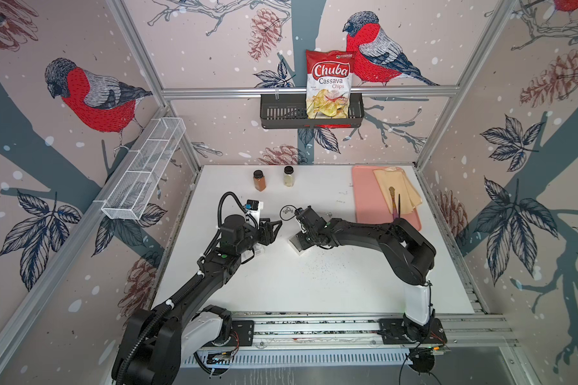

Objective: Take the necklace out of the lift-off lid jewelry box
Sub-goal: Place the inner lining in the jewelry box, then pick up the lid from the center of the board.

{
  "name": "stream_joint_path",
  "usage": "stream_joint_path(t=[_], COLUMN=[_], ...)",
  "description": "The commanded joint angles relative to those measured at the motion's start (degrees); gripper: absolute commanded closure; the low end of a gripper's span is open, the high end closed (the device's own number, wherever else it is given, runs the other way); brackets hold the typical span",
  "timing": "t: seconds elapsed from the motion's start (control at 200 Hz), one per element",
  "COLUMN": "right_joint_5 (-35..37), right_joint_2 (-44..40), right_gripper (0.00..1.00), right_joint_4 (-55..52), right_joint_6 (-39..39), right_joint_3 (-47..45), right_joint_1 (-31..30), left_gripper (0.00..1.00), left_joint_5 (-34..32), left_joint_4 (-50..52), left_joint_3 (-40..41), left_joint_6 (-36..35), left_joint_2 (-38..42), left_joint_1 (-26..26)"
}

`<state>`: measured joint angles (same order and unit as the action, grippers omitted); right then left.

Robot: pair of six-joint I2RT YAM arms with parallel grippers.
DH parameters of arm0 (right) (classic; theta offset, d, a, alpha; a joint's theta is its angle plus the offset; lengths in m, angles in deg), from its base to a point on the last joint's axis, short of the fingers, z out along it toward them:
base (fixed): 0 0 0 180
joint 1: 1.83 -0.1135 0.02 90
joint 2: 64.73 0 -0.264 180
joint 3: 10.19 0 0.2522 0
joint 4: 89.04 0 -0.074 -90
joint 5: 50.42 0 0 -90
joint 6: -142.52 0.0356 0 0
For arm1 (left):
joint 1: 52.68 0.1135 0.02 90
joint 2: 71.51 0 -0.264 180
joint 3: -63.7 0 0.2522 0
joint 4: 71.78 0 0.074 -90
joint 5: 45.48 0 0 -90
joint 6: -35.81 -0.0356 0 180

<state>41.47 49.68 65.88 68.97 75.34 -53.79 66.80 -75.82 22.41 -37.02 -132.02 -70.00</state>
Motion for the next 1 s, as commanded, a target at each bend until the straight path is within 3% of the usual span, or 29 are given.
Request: stream_joint_path(t=[0.0,0.305,0.525,0.715,0.996], right_joint_5=[-1.8,1.7,5.6,4.9,0.4], right_joint_2=[0.3,-6.7,-10.4,-10.7,-9.4], right_gripper=[0.90,0.85,0.43,0.33,0.18], right_joint_4=[-2.0,-3.2,-6.5,-12.2,-11.1], right_joint_6=[0.6,-1.5,-6.0,-0.7,8.1], right_joint_3=[-0.2,-0.7,-0.2,4.4,2.3], right_joint_1=[-0.1,-0.2,2.8,8.9,9.1], left_gripper=[0.38,0.38,0.34,0.28,0.27], left_joint_5=[-1.7,-2.4,-2.6,-4.9,-4.9], left_joint_4=[-2.1,-2.4,-2.3,-2.2,-2.3], left_joint_3=[0.3,0.8,0.7,0.1,-0.5], left_joint_6=[0.7,0.6,0.4,-0.1,-1.2], left_joint_2=[1.3,2.2,2.7,3.8,4.0], left_joint_1=[0.2,0.1,0.1,0.1,0.1])
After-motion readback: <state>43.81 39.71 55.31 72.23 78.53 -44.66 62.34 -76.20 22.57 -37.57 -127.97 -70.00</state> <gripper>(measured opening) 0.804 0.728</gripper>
